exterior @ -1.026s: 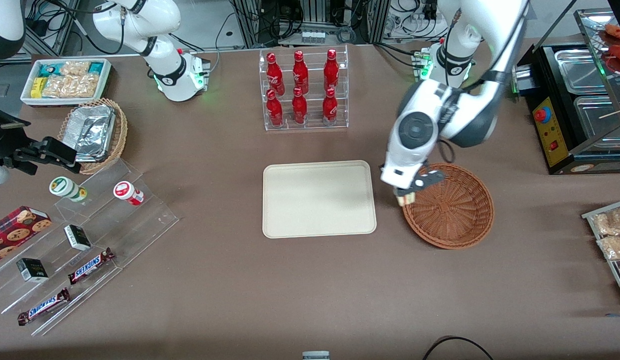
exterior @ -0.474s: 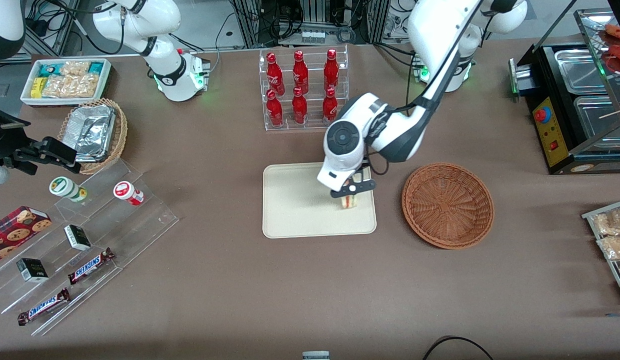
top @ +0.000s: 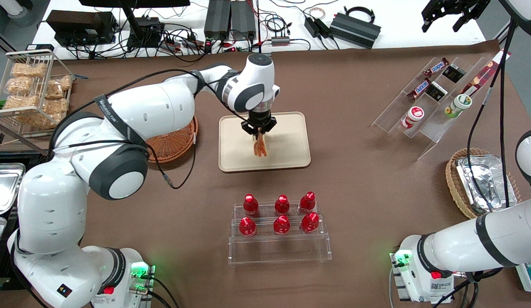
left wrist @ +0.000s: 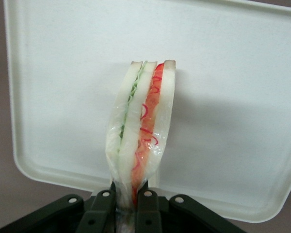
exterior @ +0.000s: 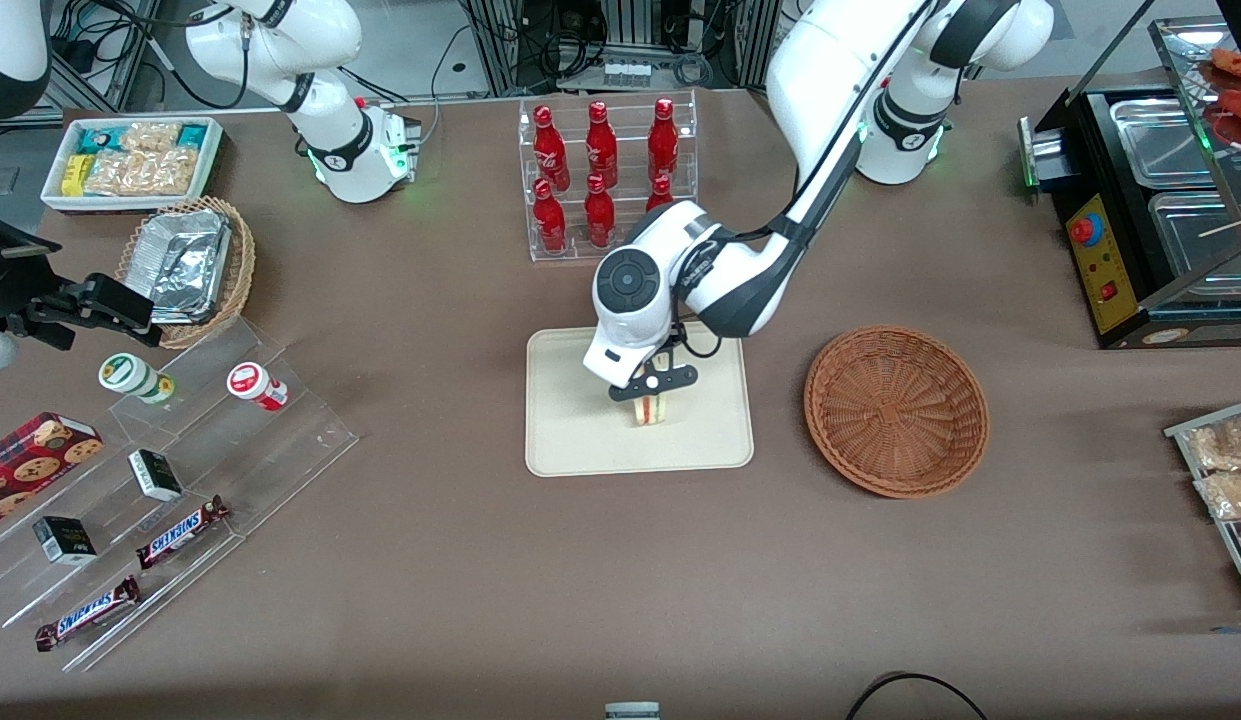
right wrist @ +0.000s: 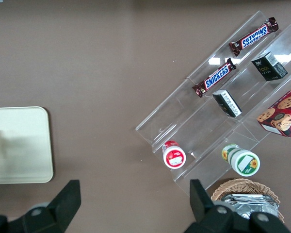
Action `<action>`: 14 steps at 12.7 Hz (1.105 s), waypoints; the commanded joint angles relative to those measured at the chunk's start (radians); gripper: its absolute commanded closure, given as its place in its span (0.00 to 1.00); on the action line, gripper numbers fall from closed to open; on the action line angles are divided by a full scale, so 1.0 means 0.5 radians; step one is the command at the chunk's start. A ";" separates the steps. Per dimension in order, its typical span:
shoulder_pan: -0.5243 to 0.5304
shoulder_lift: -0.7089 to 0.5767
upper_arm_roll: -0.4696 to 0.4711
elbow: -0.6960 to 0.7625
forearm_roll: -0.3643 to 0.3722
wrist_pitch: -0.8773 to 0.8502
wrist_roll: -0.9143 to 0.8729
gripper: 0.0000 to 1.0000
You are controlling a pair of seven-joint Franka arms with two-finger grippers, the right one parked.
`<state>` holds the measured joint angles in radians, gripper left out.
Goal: Place sandwich from basket to tray
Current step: 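Lower the sandwich onto the tray and open the left gripper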
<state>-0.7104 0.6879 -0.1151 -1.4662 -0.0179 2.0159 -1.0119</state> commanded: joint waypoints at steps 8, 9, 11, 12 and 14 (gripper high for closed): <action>-0.049 0.112 0.031 0.095 0.011 0.027 -0.096 0.88; -0.049 0.118 0.031 0.098 0.017 0.027 -0.123 0.88; -0.049 0.131 0.031 0.119 0.079 0.024 -0.154 0.88; -0.049 0.137 0.031 0.119 0.085 0.024 -0.160 0.85; -0.046 0.131 0.031 0.119 0.082 0.024 -0.161 0.00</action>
<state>-0.7187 0.7366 -0.1108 -1.4439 0.0068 2.0329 -1.0635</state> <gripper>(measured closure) 0.806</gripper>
